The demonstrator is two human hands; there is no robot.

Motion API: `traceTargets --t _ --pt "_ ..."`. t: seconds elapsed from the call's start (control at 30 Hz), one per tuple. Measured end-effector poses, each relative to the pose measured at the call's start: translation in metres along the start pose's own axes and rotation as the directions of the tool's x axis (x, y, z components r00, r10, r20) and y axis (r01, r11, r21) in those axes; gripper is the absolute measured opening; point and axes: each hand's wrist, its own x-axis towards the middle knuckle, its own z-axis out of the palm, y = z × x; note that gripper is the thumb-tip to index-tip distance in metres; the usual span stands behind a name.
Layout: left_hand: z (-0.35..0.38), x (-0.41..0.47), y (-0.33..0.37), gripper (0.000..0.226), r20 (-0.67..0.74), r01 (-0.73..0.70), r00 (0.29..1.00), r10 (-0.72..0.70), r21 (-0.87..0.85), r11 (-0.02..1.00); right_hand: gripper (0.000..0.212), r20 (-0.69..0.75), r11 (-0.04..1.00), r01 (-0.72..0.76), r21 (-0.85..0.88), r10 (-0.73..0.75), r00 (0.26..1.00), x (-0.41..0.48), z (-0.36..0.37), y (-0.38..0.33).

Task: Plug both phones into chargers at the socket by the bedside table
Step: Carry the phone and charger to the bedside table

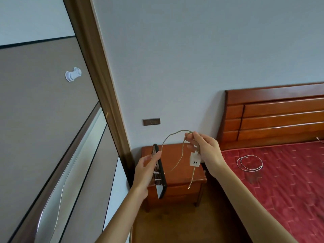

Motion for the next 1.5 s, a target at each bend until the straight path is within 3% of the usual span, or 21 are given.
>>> traceTargets --t 0.3,0.53,0.67,0.83,1.03,1.17,1.33,1.5 --pt "0.028 0.158 0.042 0.079 -0.069 0.035 0.997 -0.033 0.027 0.999 0.030 0.019 0.996 -0.035 0.085 0.033 0.999 0.163 0.025 0.022" --pt "0.052 0.279 0.087 0.092 -0.128 0.093 0.988 -0.087 0.042 0.995 0.029 0.058 0.997 -0.075 0.032 0.074 0.996 0.291 0.039 0.029" --pt "0.059 0.325 0.093 0.097 -0.171 0.142 0.976 -0.136 0.022 0.990 0.030 0.083 0.983 -0.148 -0.104 0.157 0.984 0.338 0.045 0.050" --pt "0.059 0.372 0.089 0.058 -0.161 0.181 0.971 -0.175 0.025 0.983 0.027 0.137 0.957 -0.271 -0.101 0.283 0.949 0.373 0.072 0.081" --pt "0.047 0.436 0.077 0.067 -0.084 0.208 0.975 -0.203 0.046 0.977 0.017 0.148 0.944 -0.245 -0.221 0.281 0.948 0.403 0.121 0.114" --pt "0.035 0.471 0.070 0.057 -0.035 0.216 0.976 -0.214 0.048 0.975 0.016 0.158 0.923 -0.298 -0.244 0.341 0.927 0.416 0.144 0.132" --pt "0.031 0.503 0.057 0.040 -0.058 0.232 0.972 -0.228 0.068 0.970 0.020 0.175 0.904 -0.315 -0.289 0.374 0.911 0.424 0.169 0.156" --pt "0.026 0.524 0.029 0.050 -0.116 0.283 0.956 -0.269 0.120 0.952 0.022 0.157 0.885 -0.393 -0.251 0.437 0.885 0.430 0.186 0.188"
